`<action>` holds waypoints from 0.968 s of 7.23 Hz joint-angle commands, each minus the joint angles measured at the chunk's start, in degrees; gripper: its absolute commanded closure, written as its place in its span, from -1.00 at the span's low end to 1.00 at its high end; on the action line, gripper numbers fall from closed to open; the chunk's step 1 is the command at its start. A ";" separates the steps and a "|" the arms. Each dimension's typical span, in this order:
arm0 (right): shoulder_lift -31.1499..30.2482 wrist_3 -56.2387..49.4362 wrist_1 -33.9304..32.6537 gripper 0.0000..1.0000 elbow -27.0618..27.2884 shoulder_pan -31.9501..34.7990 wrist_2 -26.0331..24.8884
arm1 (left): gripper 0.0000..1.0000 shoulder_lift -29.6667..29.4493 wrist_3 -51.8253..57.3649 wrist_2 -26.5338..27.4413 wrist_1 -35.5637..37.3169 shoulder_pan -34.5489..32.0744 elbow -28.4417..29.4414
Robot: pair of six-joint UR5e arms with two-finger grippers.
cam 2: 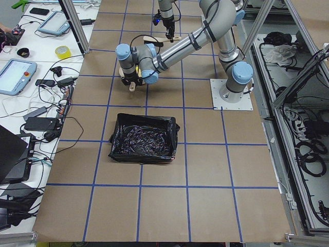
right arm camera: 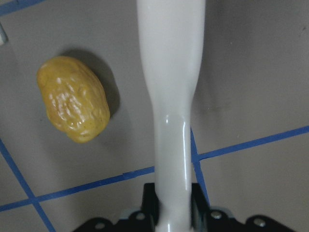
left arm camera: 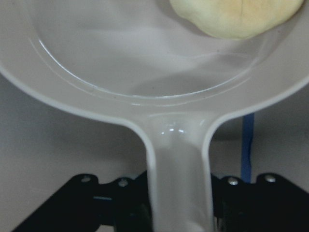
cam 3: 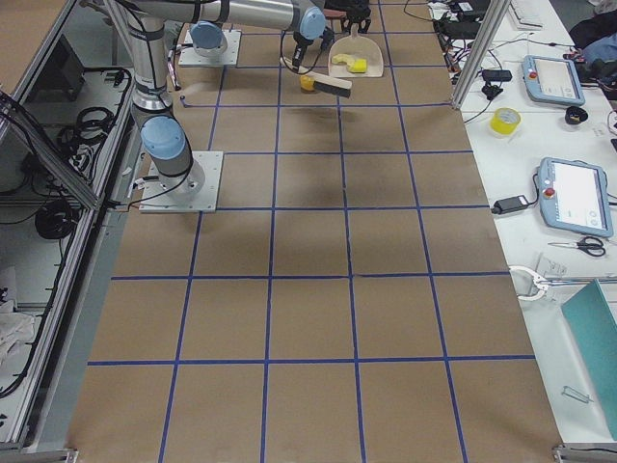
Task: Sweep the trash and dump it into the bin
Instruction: 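Sweep the yellow potato into the dustpan with the brush in the right gripper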
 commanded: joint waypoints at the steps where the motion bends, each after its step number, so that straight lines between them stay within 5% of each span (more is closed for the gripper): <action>1: -1.24 -0.48 -2.30 1.00 2.38 4.30 -1.09 | 1.00 3.34 0.17 0.14 0.01 0.27 -4.81; 7: -0.53 3.56 -11.80 1.00 9.41 9.32 -1.27 | 1.00 8.72 -0.36 -0.13 5.72 0.88 -14.94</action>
